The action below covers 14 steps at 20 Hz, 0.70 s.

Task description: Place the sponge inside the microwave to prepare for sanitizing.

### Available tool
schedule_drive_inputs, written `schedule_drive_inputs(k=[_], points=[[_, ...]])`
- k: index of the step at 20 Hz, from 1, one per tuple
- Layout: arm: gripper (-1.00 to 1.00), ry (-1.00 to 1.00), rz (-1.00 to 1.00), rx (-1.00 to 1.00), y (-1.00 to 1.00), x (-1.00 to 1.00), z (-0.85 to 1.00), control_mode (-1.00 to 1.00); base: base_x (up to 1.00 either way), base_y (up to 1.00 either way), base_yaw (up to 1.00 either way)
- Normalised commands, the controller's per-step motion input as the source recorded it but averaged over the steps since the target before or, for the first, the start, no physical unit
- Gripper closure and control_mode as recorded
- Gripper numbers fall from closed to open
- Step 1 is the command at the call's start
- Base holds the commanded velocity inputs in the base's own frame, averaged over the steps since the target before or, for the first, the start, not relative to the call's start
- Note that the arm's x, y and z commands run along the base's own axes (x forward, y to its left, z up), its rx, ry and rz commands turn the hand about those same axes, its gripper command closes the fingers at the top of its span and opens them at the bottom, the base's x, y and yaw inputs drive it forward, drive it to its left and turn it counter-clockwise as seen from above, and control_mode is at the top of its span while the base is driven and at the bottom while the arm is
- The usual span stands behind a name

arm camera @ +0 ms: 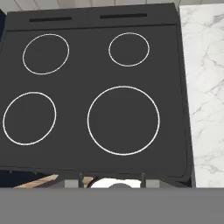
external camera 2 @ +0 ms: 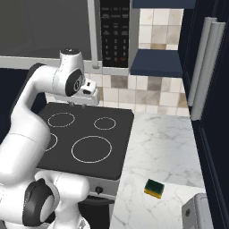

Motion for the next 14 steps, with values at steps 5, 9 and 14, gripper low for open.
schedule_drive_inputs(k=[5,9,14], points=[[-1.00,-0.04,0.02,-0.01,0.01,-0.09,0.00,-1.00,0.00,0.00,0.00],[-1.00,-0.16,0.04,-0.04,0.01,-0.28,0.00,-1.00,0.00,0.00,0.00],[-1.00,-0.22,0.00,-0.06,-0.07,-0.22,0.18,-1.00,0.00,0.00,0.00]])
